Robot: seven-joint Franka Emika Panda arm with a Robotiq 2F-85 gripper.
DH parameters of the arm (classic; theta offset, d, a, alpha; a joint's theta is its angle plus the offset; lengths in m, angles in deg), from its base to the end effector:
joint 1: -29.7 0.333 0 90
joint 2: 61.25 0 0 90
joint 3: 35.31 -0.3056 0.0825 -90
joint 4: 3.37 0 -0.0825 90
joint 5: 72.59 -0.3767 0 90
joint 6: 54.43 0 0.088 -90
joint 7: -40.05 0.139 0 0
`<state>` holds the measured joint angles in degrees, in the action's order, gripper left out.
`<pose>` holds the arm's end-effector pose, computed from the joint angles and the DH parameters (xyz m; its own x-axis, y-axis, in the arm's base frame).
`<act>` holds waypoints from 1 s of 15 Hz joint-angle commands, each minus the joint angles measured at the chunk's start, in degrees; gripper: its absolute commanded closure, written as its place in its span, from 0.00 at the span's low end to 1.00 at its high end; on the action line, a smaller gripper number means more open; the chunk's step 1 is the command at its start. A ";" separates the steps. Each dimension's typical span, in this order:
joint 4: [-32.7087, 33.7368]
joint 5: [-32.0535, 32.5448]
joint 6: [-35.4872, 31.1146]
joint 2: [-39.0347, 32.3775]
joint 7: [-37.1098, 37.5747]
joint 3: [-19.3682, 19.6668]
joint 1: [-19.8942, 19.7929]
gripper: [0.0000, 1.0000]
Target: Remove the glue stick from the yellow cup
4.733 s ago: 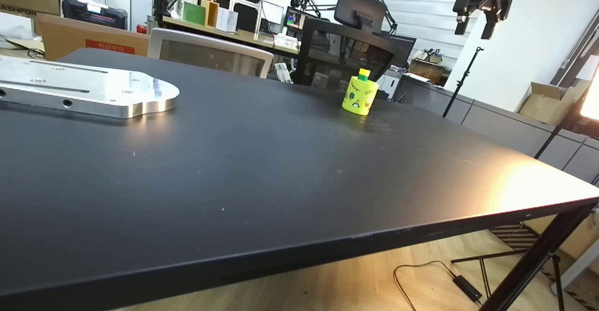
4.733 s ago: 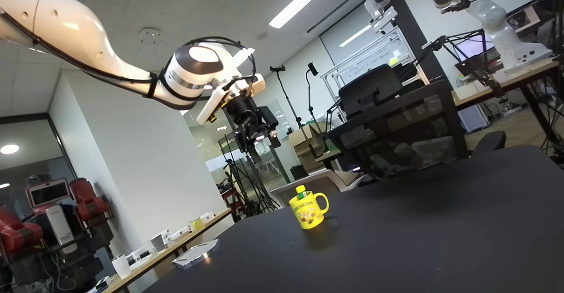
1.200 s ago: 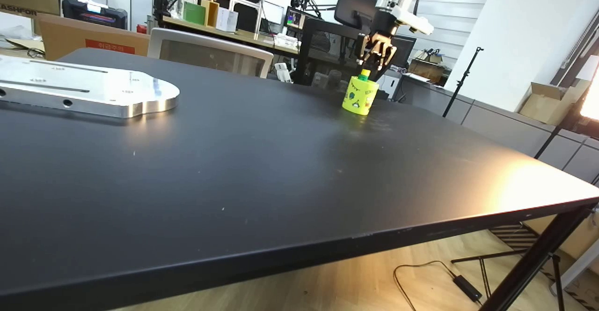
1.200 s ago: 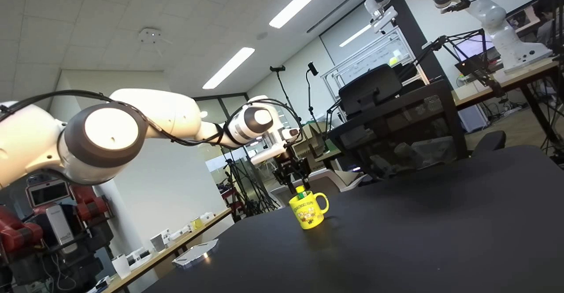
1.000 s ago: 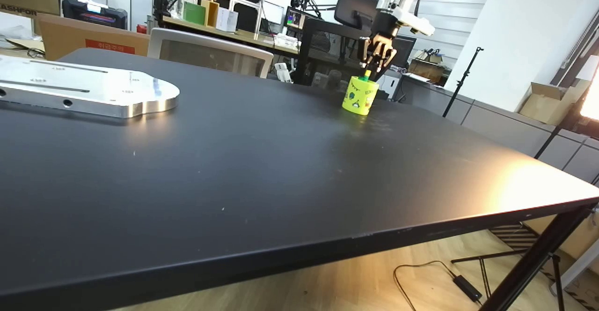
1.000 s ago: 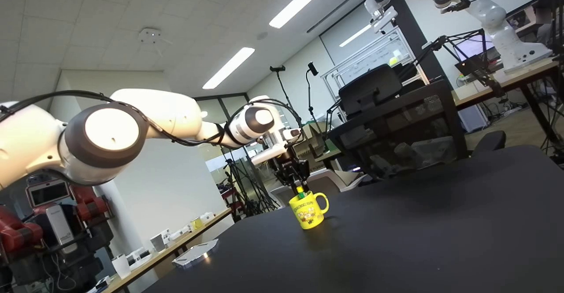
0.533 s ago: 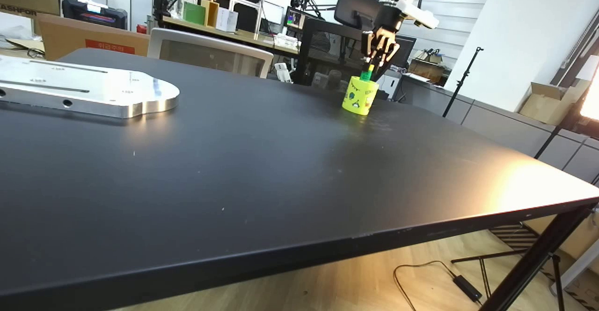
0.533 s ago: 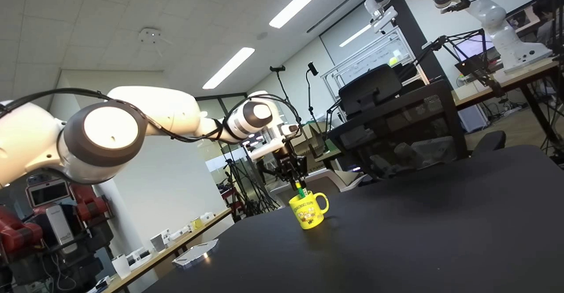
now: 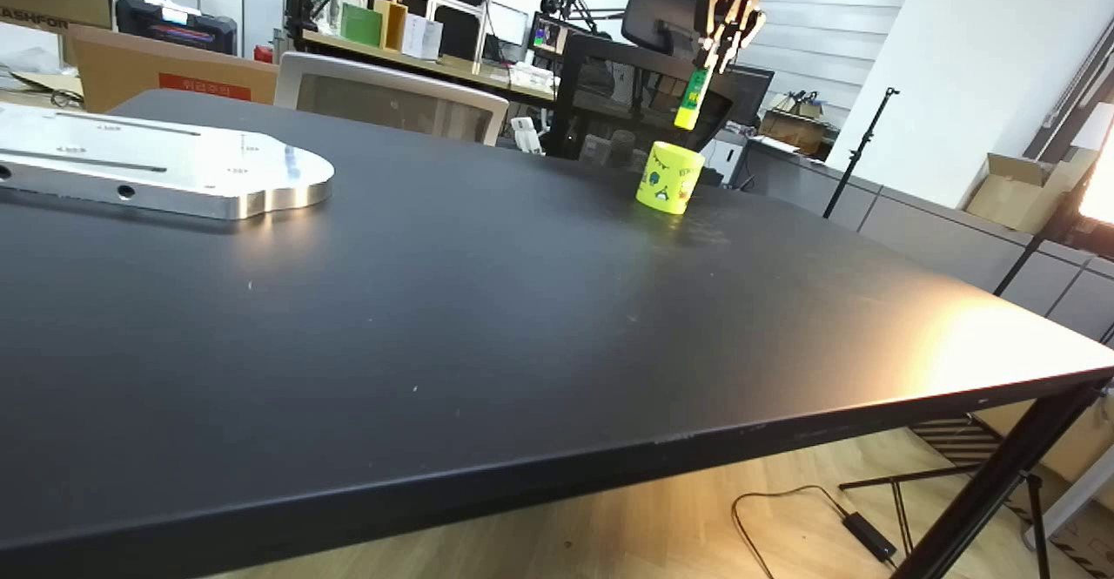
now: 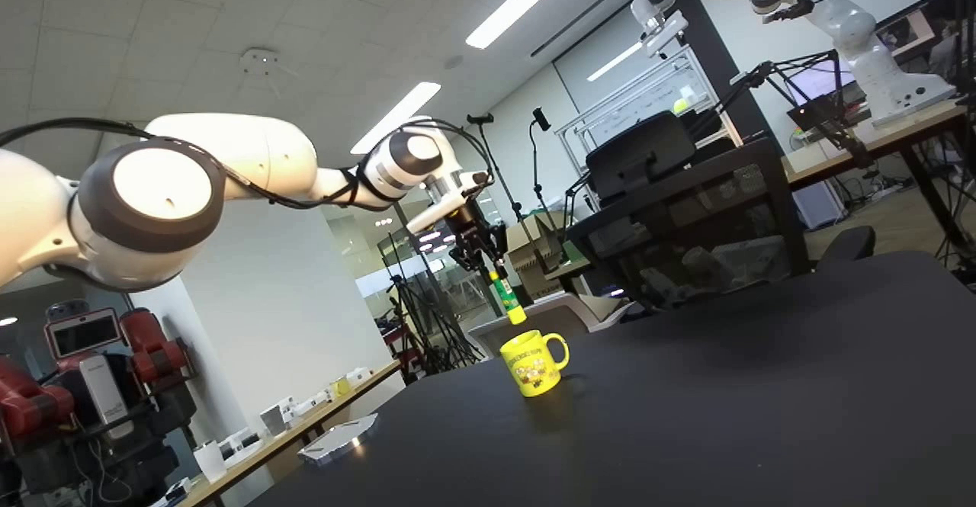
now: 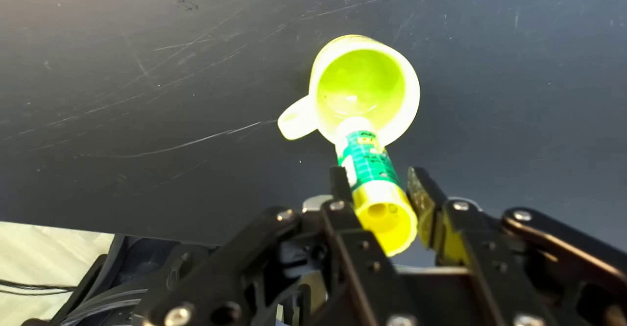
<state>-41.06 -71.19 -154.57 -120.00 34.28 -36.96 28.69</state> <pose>0.7844 -0.0049 0.3278 0.9928 0.1006 0.0645 0.1004 -0.9949 0.0062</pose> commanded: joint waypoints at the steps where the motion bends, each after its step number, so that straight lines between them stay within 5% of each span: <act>1: -5.16 1.49 1.42 5.77 -0.61 0.82 0.18 0.91; 15: -41.21 3.97 -12.24 28.82 -1.20 1.58 -0.47 0.91</act>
<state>-71.17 -67.76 -163.74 -98.75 33.36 -36.06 28.12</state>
